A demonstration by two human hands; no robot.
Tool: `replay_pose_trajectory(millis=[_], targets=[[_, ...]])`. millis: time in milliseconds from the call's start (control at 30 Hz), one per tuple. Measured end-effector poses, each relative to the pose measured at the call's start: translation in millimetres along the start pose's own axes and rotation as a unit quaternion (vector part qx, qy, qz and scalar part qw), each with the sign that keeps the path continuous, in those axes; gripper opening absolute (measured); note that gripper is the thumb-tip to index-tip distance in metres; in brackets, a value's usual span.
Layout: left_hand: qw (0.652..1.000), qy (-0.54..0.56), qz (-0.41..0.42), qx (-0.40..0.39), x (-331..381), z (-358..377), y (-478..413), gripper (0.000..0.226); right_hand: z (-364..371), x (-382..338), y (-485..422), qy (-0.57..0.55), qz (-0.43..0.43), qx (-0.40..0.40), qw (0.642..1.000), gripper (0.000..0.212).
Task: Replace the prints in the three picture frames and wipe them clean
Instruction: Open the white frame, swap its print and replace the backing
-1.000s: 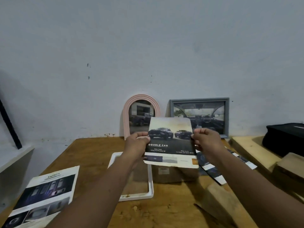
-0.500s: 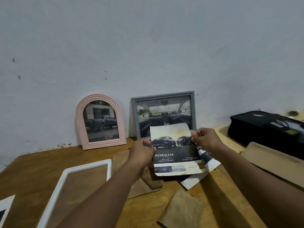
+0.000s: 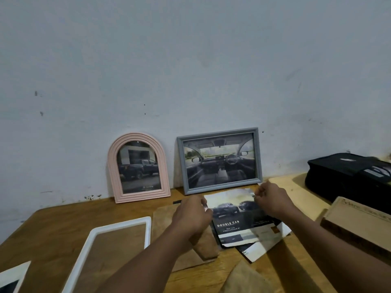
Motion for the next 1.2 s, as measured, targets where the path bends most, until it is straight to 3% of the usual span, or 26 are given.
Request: replay_pose_trajectory(millis=[67, 200, 400, 600, 733, 933, 1033, 1200], targets=[[1.0, -0.011, 0.007, 0.002, -1.2, -16.2, 8.5, 0.011, 2.4, -22.1, 6.4, 0.003, -0.029, 0.0, 1.0, 0.006], [0.999, -0.038, -0.008, 0.034, -28.1, -68.9, 26.8, 0.041, 21.1, -97.0, 25.2, -0.029, -0.112, -0.029, 0.993, 0.009], [0.988, -0.021, -0.094, 0.122, -134.9, -172.1, 79.0, 0.041, 94.8, -247.6, 78.6, -0.08, -0.231, -0.135, 0.96, 0.005], [0.955, -0.052, -0.2, 0.213, -257.8, -262.7, 156.7, 0.037, 191.2, -372.1, 160.2, -0.073, -0.324, -0.247, 0.91, 0.002], [0.934, -0.084, -0.276, 0.211, -315.4, -285.7, 196.2, 0.033, 243.0, -409.3, 205.2, -0.071, -0.301, -0.305, 0.901, 0.009], [0.922, -0.096, -0.326, 0.185, -365.6, -281.5, 226.1, 0.034, 309.4, -424.8, 250.0, -0.094, -0.292, -0.342, 0.888, 0.042], [0.923, -0.082, -0.314, 0.207, -371.4, -281.8, 224.7, 0.024, 317.6, -427.5, 252.5, -0.16, -0.213, -0.334, 0.904, 0.039], [0.907, -0.039, -0.342, 0.241, -381.2, -286.1, 223.0, 0.027, 314.8, -417.0, 247.5, -0.277, -0.07, -0.287, 0.914, 0.024]])
Point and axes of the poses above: each hand's wrist, its own y-axis away from the middle knuckle, its own z-axis out of the palm, x = y × z, the point moved 6 cm from there along -y, towards the middle knuckle, and after that the axes turned 7 degrees about -z, right-handed, at the moved point
